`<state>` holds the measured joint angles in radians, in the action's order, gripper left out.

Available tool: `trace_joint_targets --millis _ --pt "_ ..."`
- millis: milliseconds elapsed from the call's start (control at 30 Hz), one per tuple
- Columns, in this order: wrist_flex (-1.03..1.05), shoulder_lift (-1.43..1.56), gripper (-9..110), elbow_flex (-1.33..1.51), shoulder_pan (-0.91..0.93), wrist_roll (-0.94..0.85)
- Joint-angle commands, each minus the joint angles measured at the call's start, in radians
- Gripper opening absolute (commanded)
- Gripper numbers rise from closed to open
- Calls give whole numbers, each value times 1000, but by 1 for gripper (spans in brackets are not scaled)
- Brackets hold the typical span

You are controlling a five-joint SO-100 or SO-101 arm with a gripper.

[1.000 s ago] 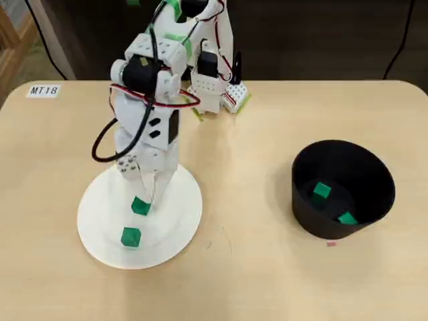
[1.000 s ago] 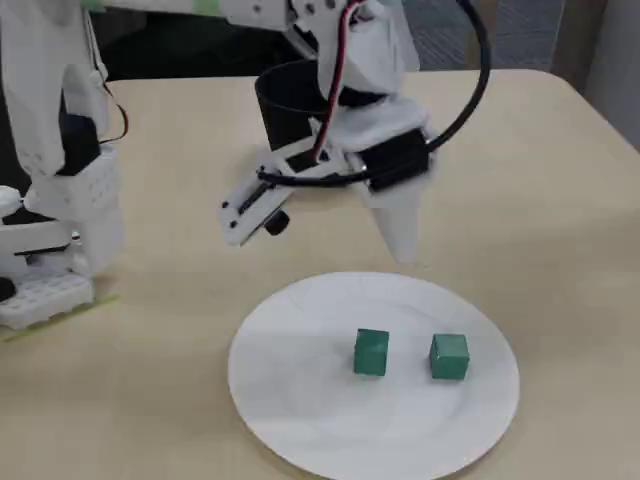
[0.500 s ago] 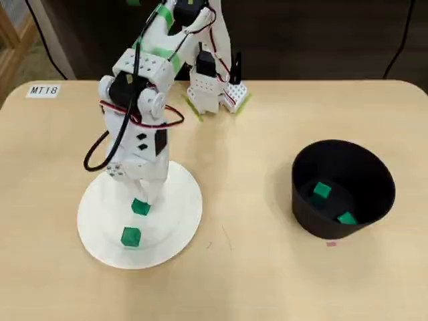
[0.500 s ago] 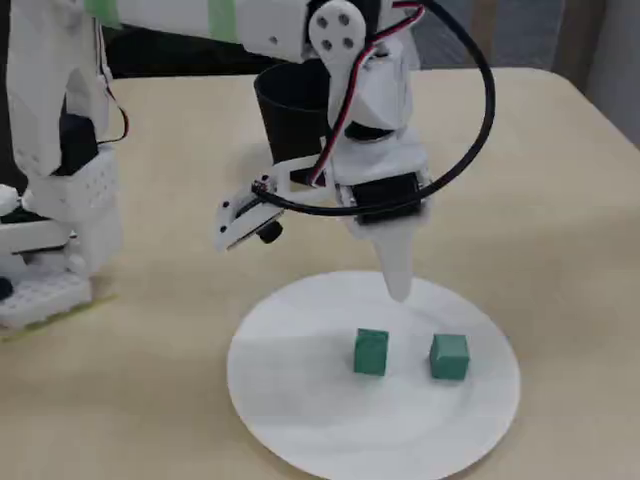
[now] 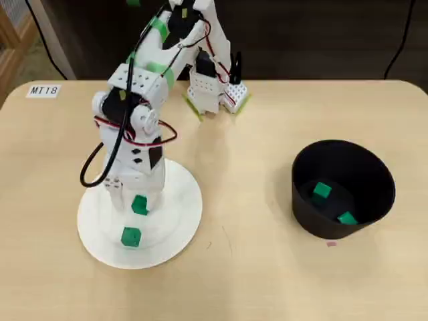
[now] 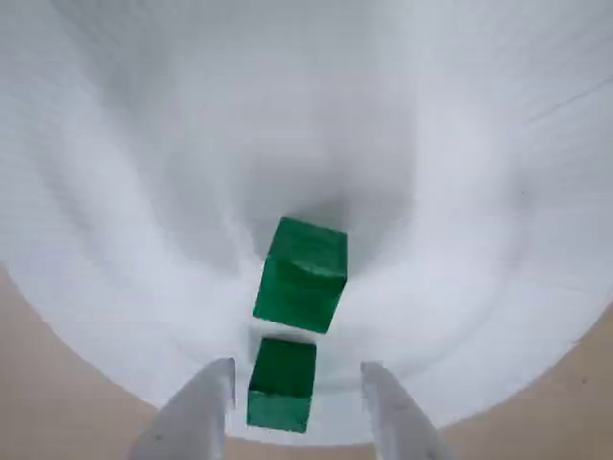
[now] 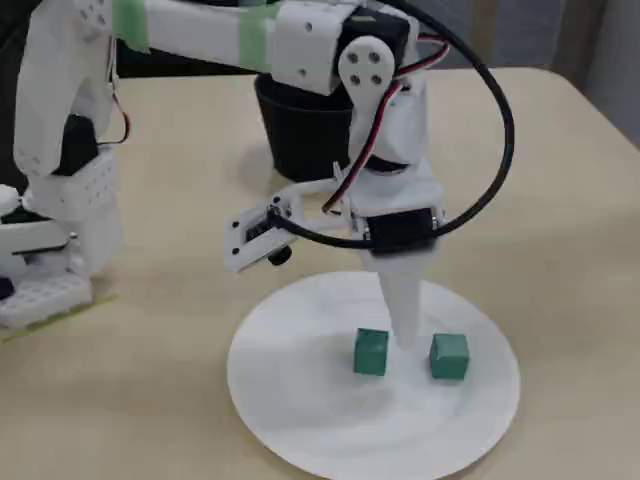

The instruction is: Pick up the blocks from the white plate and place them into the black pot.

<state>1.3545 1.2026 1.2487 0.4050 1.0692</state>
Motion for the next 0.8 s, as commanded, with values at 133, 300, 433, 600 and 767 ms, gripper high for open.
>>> trace_joint_targets --millis 133,300,433,600,767 --pt "-9 -46 19 -94 5 12" --pt "-20 -101 20 -178 6 -20" --pt "-61 -117 19 -183 2 -35" --pt "-94 -143 18 -183 -5 -44" --pt "-121 -163 17 -183 -6 -46"
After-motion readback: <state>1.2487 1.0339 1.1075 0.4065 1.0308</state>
